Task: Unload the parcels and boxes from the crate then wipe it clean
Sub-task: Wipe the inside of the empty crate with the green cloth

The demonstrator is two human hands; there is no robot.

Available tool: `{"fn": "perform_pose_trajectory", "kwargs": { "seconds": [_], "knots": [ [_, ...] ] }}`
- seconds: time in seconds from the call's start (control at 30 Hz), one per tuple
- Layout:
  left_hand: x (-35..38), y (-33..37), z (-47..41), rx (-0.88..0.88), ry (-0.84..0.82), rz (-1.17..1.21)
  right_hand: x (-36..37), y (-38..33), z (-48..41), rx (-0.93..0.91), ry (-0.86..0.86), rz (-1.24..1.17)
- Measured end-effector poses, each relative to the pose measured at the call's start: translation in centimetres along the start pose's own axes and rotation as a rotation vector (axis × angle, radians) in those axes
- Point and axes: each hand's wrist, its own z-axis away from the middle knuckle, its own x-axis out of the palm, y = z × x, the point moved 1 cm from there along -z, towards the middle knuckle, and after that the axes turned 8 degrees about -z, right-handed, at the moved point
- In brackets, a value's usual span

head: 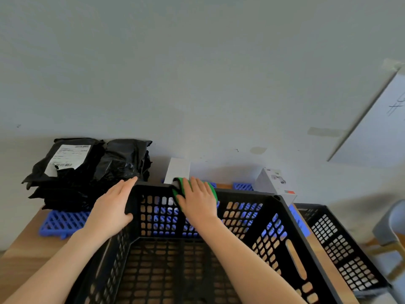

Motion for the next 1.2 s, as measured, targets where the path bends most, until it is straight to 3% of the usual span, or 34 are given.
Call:
{"fn": "perform_pose_trajectory", "kwargs": {
  "seconds": [0.23,0.4,0.67,0.8,0.97,1.2],
  "knots": [
    [-0.1,0.2,-0.4,-0.053,-0.059,-0.203,-2.7,10.3,3.2,0.213,-0.033,0.098],
    [0.0,4.4,-1.7,-0.085,-0.057,-0.303,-4.1,15.7,5.0,0.322,-0.047,0.102],
    [4.1,18.6,-4.6,0.499,-0.076,-0.103,-5.4,19.0,8.0,0.483,0.011,0.095],
    [6.0,24.1,-5.8,0.691,-0.107,-0.048,-6.0,18.5,9.6,0.565,0.044,0.093],
    [7.3,26.0,-6.6,0.797,-0.183,-0.075,-6.6,17.2,12.1,0.666,0.056,0.124],
    [7.9,25.5,-6.8,0.810,-0.154,-0.040,-8.1,15.8,16.3,0.759,0.070,0.179]
  ]
}}
